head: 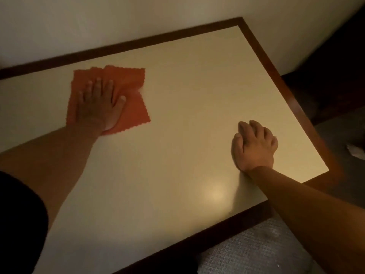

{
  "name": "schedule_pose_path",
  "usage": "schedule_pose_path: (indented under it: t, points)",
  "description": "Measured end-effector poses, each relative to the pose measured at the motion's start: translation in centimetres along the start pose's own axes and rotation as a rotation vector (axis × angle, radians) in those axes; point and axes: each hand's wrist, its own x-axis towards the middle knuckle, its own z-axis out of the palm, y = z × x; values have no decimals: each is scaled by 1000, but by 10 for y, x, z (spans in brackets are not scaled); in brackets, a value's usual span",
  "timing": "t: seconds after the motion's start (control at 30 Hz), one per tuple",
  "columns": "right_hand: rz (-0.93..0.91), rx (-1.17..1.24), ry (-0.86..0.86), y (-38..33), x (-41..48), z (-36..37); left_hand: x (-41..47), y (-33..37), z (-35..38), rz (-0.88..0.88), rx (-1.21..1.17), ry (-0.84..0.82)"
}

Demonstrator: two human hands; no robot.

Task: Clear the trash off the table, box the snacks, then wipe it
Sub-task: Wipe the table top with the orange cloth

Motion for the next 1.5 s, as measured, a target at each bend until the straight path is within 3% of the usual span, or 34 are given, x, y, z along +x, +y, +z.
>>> schedule_pose_path:
  t: [0.13,0.27,0.37,0.43,0.53,0.7,0.8,0.9,1.0,1.13,1.27,1.37,1.43,1.5]
  points:
    - [23,-10,-8,0,0,2,12,86,-7,213,1,-48]
    - [48,-6,-35,1,1,-1,-101,178,20,645,13,-154]
    - [59,0,-66,1,1,-4,-192,188,40,945,16,-264]
    - [50,7,-58,2,2,-5,-214,163,50,1042,5,-269]
    - [42,-6,-36,2,1,-2,-192,106,51,1008,39,-247]
    - [47,-11,-21,4,3,2,-34,37,9,543,76,-81]
    - [47,-12,-14,2,5,4,73,33,-14,293,55,-4]
    - [44,-7,-13,3,7,5,139,61,-26,202,8,10]
    - [28,-9,-12,4,8,5,153,102,-28,281,1,22]
    - [29,25,-5,7,7,3,79,170,-12,544,44,-20]
    - [80,347,117,9,9,-1,-48,229,15,797,20,-108]
    - [248,604,181,28,16,-16,-146,265,41,1028,19,-218]
    - [343,586,186,48,27,-35,-192,278,52,1171,26,-292]
    - [376,398,165,71,33,-48,-204,282,55,1249,40,-325]
